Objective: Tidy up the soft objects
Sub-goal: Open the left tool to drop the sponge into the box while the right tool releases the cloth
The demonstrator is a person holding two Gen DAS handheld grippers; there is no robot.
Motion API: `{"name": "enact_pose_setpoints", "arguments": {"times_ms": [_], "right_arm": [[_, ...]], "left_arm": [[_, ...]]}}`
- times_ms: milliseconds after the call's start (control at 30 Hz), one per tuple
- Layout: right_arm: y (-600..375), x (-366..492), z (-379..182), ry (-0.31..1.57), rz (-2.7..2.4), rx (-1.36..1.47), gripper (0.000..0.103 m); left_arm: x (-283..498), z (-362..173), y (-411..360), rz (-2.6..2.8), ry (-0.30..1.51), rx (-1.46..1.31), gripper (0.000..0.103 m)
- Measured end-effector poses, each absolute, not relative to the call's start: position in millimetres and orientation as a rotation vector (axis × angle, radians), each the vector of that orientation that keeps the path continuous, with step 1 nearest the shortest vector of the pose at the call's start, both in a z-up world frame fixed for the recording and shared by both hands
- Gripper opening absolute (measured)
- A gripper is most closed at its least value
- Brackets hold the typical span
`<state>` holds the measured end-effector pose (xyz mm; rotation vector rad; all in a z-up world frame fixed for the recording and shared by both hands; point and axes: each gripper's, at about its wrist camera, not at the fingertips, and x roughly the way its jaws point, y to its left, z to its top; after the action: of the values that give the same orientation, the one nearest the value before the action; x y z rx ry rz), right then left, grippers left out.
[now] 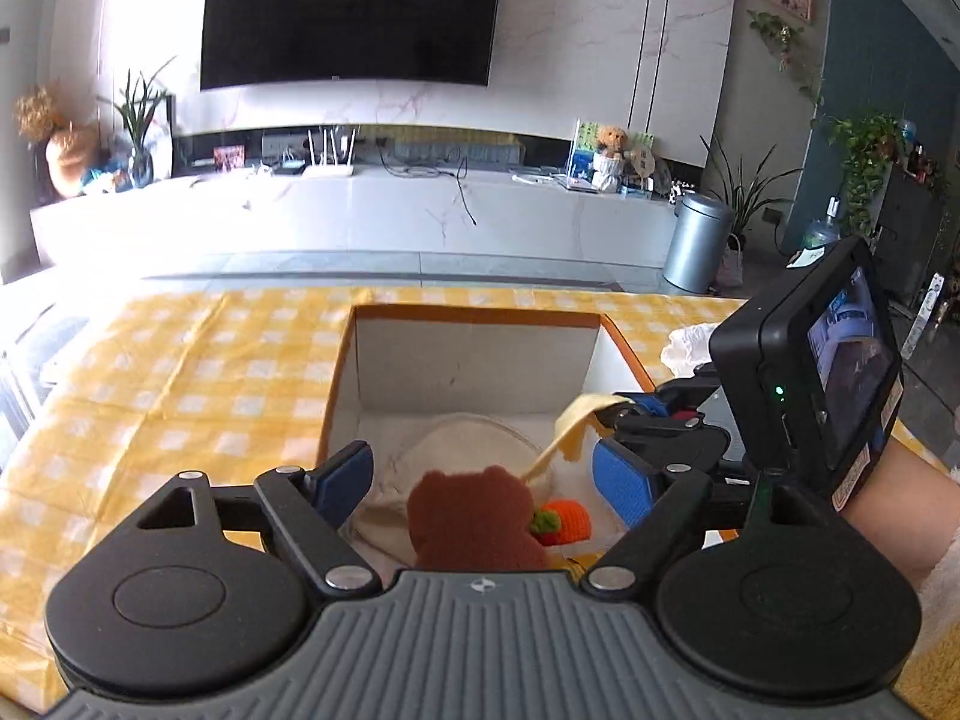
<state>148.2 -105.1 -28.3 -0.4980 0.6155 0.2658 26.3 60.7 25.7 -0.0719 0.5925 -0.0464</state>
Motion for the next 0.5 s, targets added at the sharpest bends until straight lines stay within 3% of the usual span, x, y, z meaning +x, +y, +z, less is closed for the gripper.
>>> {"name": "enact_pose_setpoints", "arguments": {"times_ms": [200, 267, 300, 500], "right_arm": [[-103, 145, -27, 0.617, 0.276, -0.499, 0.011], [-104, 144, -25, 0.611, 0.279, -0.487, 0.029], [-105, 143, -24, 0.606, 0.282, -0.48, 0.045], [-107, 134, -12, 0.578, 0.364, -0.464, 0.079]], "left_arm": [[36, 18, 62, 0.041, 0.599, -0.065, 0.097], [36, 16, 67, 0.047, 0.606, -0.079, 0.097], [37, 15, 68, 0.049, 0.611, -0.084, 0.097], [36, 16, 73, -0.002, 0.633, -0.126, 0.097]]}}
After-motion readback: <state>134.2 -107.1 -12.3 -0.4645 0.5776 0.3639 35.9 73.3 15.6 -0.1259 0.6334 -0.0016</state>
